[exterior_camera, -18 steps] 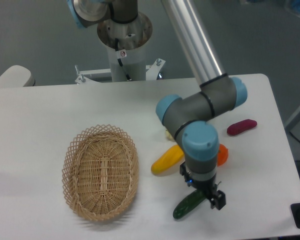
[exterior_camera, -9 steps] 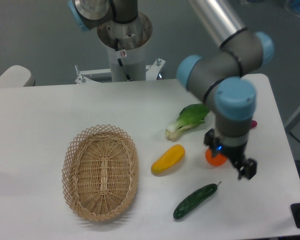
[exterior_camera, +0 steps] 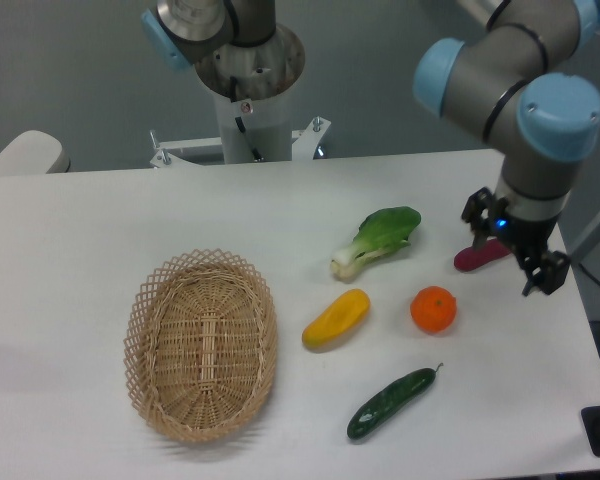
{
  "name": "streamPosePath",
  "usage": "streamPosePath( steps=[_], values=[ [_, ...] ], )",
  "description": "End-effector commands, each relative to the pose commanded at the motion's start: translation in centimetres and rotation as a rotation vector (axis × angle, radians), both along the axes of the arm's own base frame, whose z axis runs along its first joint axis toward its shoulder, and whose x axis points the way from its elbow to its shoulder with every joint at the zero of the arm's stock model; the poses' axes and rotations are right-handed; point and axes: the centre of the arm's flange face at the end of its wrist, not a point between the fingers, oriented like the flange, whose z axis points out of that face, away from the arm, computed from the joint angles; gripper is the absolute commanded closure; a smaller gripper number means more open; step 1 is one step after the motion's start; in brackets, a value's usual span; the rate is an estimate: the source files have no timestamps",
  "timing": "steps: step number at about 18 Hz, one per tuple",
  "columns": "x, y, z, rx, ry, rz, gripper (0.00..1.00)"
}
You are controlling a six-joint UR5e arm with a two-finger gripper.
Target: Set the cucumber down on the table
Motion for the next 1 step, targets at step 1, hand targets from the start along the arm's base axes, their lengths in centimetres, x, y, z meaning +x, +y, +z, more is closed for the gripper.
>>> streamPosePath(
  steps=[1],
  values=[
    [-0.06,-0.07,0.02,0.002,0.001,0.0,0.02]
  ],
)
